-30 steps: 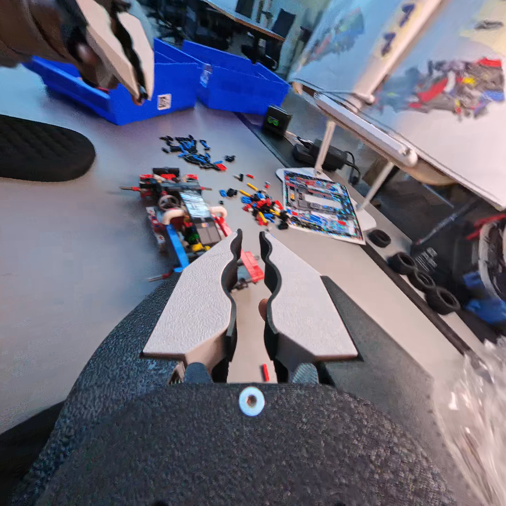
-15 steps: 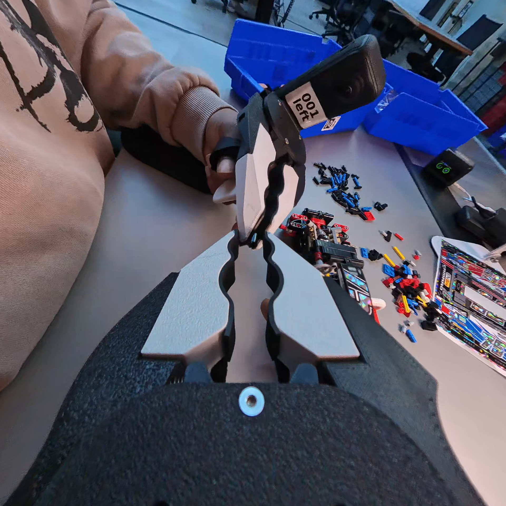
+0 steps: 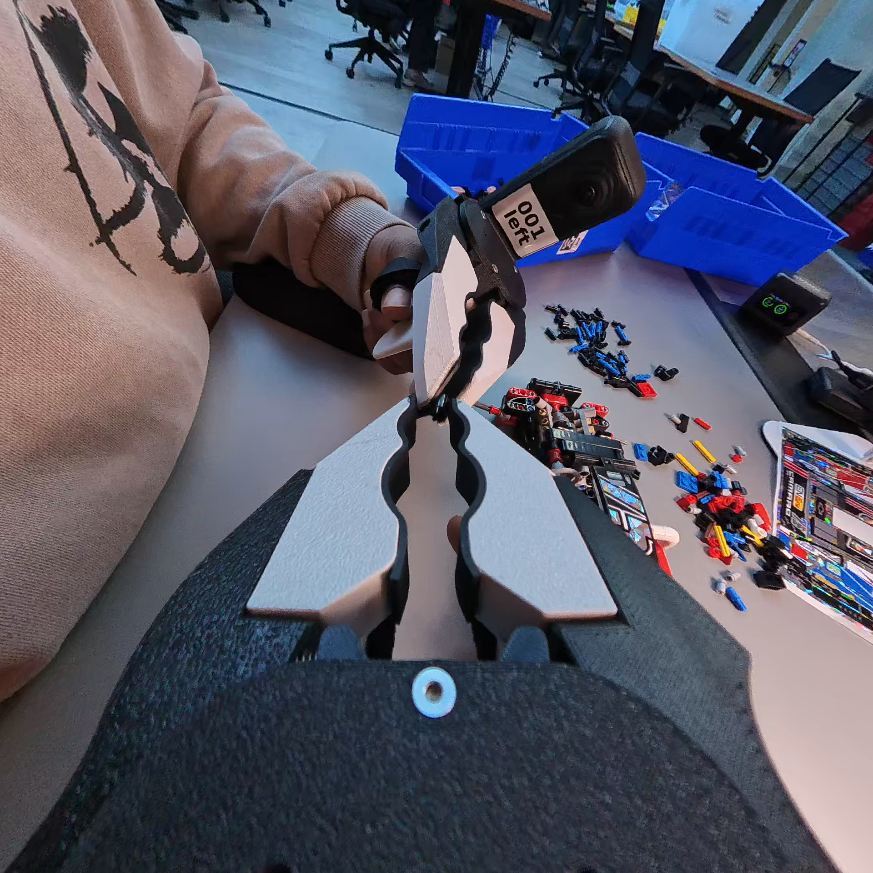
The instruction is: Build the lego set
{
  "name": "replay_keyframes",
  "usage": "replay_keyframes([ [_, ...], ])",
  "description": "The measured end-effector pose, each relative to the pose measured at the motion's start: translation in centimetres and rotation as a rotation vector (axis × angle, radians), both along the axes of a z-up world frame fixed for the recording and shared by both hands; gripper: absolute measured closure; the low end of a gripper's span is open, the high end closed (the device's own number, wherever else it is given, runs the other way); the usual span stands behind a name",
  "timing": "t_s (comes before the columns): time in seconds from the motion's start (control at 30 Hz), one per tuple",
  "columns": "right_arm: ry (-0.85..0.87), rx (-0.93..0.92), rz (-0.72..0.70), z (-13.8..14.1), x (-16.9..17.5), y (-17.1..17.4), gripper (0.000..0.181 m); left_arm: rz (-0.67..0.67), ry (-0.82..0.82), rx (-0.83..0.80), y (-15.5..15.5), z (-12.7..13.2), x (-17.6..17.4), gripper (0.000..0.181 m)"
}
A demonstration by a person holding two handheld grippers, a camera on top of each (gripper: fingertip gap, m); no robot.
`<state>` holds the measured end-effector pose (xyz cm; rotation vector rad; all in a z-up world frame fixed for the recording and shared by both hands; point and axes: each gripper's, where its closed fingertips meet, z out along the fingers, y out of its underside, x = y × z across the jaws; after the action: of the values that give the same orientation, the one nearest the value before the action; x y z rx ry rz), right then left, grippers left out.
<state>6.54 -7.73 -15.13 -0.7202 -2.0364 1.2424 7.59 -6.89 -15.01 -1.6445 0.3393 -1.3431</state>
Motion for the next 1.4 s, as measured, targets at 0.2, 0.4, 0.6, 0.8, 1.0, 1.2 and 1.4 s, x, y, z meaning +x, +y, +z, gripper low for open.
replay_keyframes([
  [0.2, 0.013, 0.005, 0.042, 0.2, 0.5, -0.5, 0.171, -0.051, -0.045, -0.018, -0.6, 0.2, 0.4, 0.177],
  [0.4, 0.054, 0.016, 0.028, 0.7, 0.8, -0.6, 0.174, -0.066, -0.120, -0.038, -0.7, 0.8, 0.7, 0.175],
  [0.6, 0.039, -0.027, -0.062, 1.2, 1.6, 2.4, 0.175, 0.048, -0.070, -0.034, 0.4, 0.4, -0.7, 0.176],
  [0.8, -0.135, 0.184, -0.480, -2.0, 3.5, 17.6, 0.175, 0.339, 0.296, 0.070, 2.1, -1.3, -4.7, 0.170],
  [1.0, -0.424, 0.144, -0.624, -8.7, 5.7, 25.1, 0.175, 0.602, 0.534, 0.099, 3.1, -2.1, -9.4, 0.169],
  [1.2, -0.511, 0.161, -0.619, -10.2, 5.9, 25.4, 0.175, 0.701, 0.580, 0.069, 3.5, -2.4, -12.4, 0.169],
  [1.4, -0.499, 0.155, -0.632, -10.1, 5.8, 25.6, 0.171, 0.748, 0.611, 0.058, 3.7, -1.2, -14.9, 0.165],
])
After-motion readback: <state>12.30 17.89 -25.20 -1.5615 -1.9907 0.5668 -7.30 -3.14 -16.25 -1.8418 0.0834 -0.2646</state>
